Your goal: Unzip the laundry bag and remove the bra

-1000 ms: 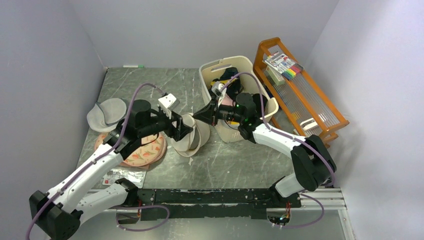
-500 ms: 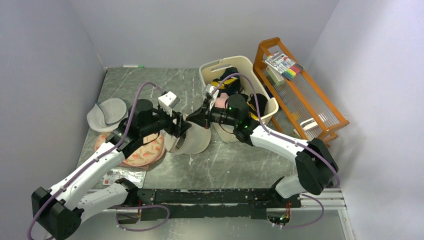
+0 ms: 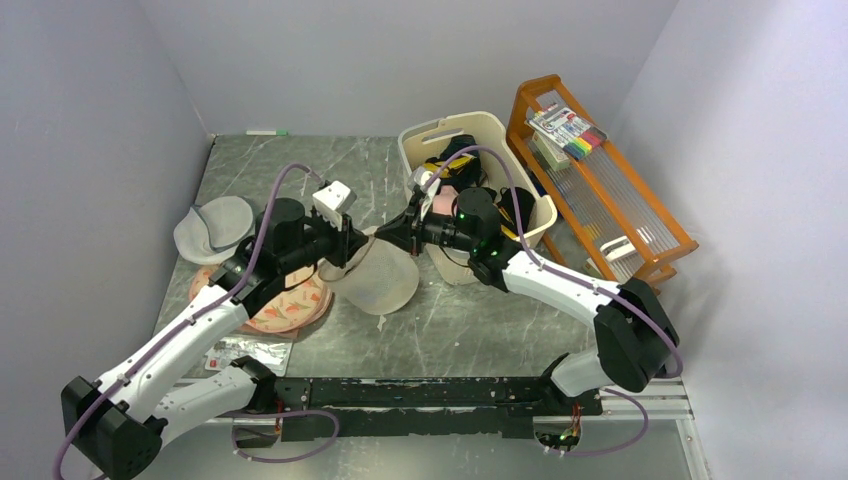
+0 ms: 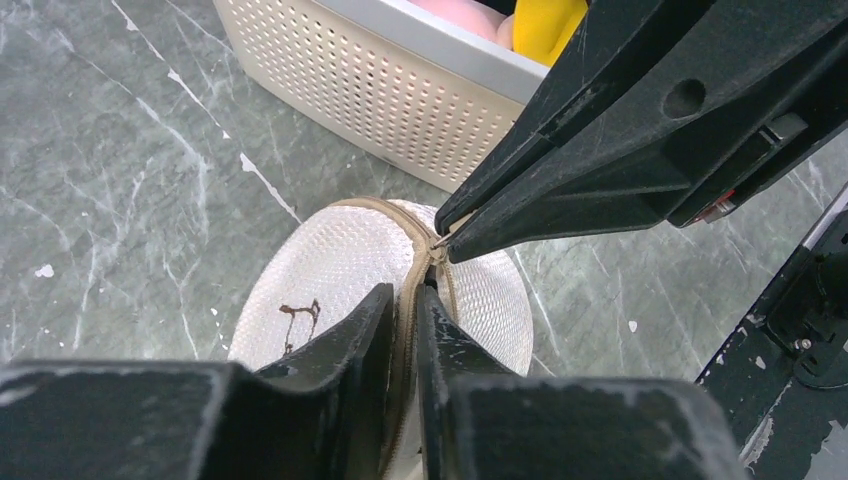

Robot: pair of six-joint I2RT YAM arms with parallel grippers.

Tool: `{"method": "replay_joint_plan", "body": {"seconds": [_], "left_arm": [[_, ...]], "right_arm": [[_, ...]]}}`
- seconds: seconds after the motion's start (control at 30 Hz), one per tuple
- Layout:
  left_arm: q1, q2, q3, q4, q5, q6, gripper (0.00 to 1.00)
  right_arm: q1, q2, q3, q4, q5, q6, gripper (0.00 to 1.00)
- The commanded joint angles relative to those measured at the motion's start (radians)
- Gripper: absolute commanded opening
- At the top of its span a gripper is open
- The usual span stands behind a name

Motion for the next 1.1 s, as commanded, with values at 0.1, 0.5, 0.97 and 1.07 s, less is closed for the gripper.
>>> {"method": "replay_joint_plan", "body": {"seconds": [0.1, 0.5, 0.97, 1.07], "left_arm": [[0.006, -0.092, 0.010, 0.040, -0.045, 0.008, 0.12], [0.006, -0.318, -0.079, 0.137, -0.092, 0.009, 0.07], [0.006, -0.042, 0.039, -0.012, -0.076, 0.020, 0.29], [0.006, -0.003, 0.049, -0.025, -0.039, 0.023, 0.47]], "right_arm": [[-0.023, -0.045, -0.013, 0.026, 0.018, -0.020, 0.00], [-0.149, 0.028, -0.052, 0.173, -0.149, 0.160, 0.00], [-0.154, 0.038, -0.033, 0.221, -0.225, 0.218, 0.00], [-0.147, 0.039, -0.034, 0.228, -0.240, 0.221, 0.00]]}}
